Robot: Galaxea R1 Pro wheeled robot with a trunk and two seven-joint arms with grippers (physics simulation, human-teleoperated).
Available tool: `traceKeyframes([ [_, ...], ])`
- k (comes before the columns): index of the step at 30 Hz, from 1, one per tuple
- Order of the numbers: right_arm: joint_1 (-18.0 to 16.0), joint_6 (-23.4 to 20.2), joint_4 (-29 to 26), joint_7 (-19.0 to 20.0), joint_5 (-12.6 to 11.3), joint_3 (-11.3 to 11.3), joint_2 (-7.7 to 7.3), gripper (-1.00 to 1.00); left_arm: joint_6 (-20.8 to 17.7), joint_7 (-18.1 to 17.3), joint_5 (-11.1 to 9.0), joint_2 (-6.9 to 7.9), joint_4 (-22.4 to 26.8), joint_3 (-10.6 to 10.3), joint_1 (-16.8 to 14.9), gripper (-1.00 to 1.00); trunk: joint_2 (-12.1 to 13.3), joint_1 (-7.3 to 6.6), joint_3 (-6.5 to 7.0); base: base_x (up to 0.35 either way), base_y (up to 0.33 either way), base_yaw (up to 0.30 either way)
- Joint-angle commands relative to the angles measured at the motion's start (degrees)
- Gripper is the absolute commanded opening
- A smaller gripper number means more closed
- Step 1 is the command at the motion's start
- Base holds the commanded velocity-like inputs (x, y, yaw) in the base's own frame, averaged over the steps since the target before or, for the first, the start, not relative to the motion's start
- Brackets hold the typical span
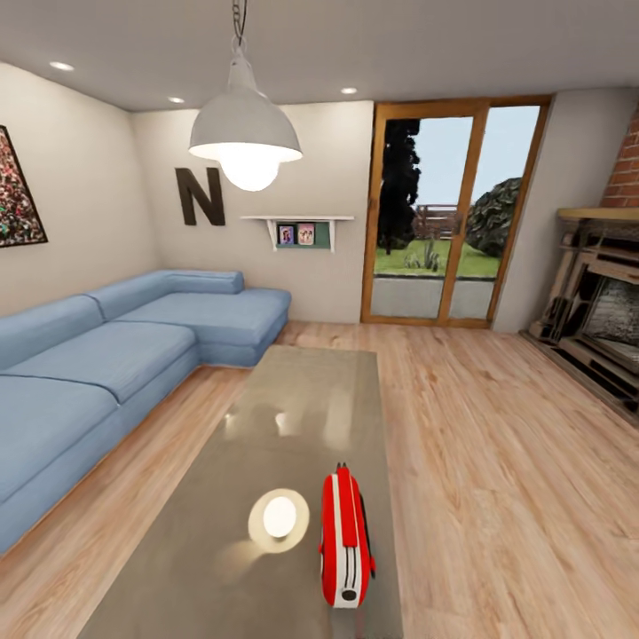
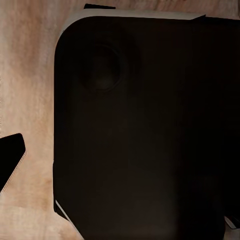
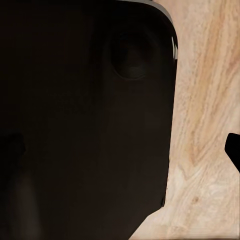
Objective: Turn on the radio receiver that's on the table in the living room.
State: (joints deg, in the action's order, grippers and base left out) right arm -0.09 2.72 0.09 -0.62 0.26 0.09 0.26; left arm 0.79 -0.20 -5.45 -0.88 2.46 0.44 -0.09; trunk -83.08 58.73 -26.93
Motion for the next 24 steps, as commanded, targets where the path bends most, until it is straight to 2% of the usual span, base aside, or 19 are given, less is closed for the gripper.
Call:
traceKeyframes([
  [1,0.0,0.0,0.0,0.0,0.0,0.0,0.0,1.0,0.0,0.0,0.0,0.0,0.0,0.0,0.0,1.0,0.0,0.0,0.0,0.0,0.0,-0.287],
  [24,0.0,0.0,0.0,0.0,0.09,0.09,0.0,1.0,0.0,0.02,0.0,0.0,0.0,0.0,0.0,1.0,0.0,0.0,0.0,0.0,0.0,-0.288],
])
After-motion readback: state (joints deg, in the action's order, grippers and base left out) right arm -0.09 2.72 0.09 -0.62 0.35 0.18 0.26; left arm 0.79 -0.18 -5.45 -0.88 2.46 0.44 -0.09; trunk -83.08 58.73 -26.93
